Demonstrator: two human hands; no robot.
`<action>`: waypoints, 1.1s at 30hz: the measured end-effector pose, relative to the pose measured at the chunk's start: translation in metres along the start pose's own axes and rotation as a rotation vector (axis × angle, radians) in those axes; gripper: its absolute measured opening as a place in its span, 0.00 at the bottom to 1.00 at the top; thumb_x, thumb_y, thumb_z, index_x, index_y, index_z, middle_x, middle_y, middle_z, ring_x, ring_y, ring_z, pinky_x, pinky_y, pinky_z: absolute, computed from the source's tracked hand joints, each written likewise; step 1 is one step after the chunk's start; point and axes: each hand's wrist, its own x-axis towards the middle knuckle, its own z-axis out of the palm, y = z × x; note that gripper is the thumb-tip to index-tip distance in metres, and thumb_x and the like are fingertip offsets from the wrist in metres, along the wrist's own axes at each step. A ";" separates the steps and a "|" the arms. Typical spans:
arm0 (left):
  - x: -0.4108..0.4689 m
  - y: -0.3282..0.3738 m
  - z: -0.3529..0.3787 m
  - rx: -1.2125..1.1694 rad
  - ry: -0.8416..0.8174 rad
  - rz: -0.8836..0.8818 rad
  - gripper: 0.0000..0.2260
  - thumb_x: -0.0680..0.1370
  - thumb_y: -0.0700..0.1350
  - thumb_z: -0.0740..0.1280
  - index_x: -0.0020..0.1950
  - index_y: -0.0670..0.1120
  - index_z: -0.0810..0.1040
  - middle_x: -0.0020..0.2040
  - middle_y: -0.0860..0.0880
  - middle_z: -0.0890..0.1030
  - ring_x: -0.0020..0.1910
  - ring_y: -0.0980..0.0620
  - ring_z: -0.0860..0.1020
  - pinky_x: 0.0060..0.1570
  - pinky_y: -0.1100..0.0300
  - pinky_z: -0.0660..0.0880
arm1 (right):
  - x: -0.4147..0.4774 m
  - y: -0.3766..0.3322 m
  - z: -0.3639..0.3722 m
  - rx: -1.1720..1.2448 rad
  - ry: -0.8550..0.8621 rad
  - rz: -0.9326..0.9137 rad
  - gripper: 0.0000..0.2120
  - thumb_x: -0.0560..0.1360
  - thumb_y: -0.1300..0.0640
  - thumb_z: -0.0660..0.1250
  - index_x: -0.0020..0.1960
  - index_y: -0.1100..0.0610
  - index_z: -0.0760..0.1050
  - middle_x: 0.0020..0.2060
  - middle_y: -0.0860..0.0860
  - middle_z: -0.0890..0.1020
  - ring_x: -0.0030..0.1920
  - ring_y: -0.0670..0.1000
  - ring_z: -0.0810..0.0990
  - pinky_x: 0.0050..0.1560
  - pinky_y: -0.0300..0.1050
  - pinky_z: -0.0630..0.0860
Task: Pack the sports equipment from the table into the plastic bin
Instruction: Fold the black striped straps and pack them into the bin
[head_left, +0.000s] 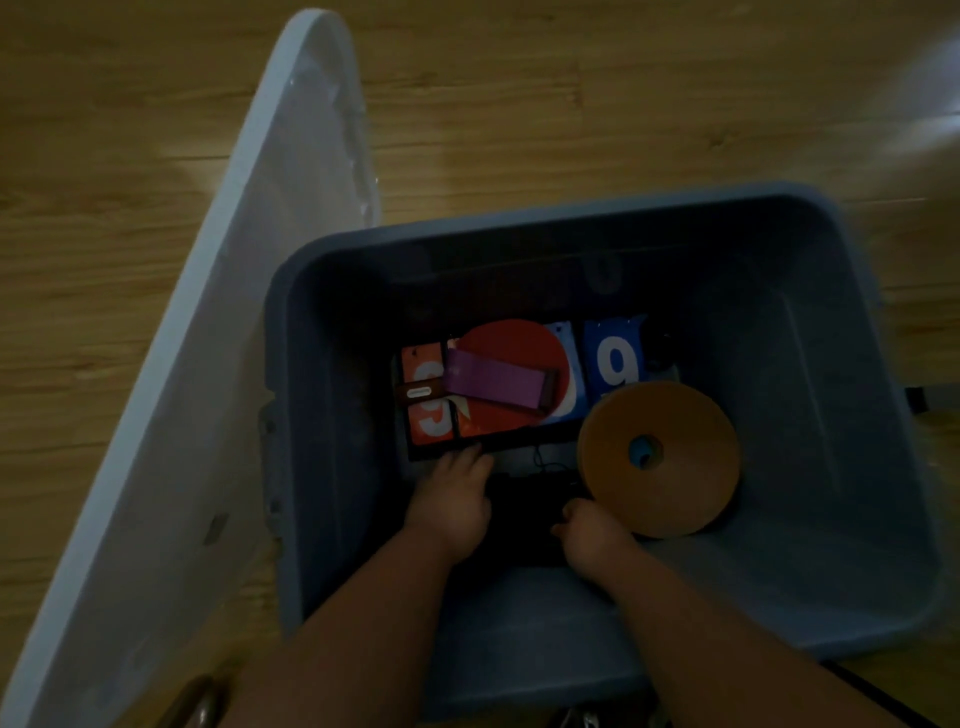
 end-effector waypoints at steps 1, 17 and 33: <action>0.003 0.006 0.003 0.027 -0.091 -0.002 0.24 0.82 0.47 0.58 0.78 0.52 0.61 0.79 0.48 0.61 0.75 0.44 0.62 0.73 0.45 0.59 | 0.000 0.001 0.000 0.005 -0.001 -0.001 0.11 0.82 0.58 0.61 0.41 0.57 0.68 0.40 0.52 0.74 0.47 0.52 0.73 0.45 0.42 0.70; -0.007 0.016 0.003 0.161 -0.233 -0.065 0.26 0.79 0.47 0.61 0.77 0.51 0.58 0.74 0.44 0.66 0.73 0.42 0.64 0.73 0.32 0.47 | -0.003 0.002 -0.004 -0.126 0.064 -0.036 0.14 0.79 0.46 0.66 0.44 0.58 0.77 0.43 0.54 0.81 0.43 0.51 0.78 0.37 0.42 0.71; -0.078 0.107 -0.170 -1.002 0.327 -0.041 0.08 0.80 0.39 0.64 0.46 0.51 0.78 0.46 0.49 0.82 0.49 0.49 0.80 0.51 0.50 0.78 | -0.193 -0.046 -0.126 0.780 0.346 -0.279 0.13 0.83 0.53 0.60 0.50 0.61 0.77 0.40 0.55 0.78 0.38 0.50 0.75 0.38 0.41 0.71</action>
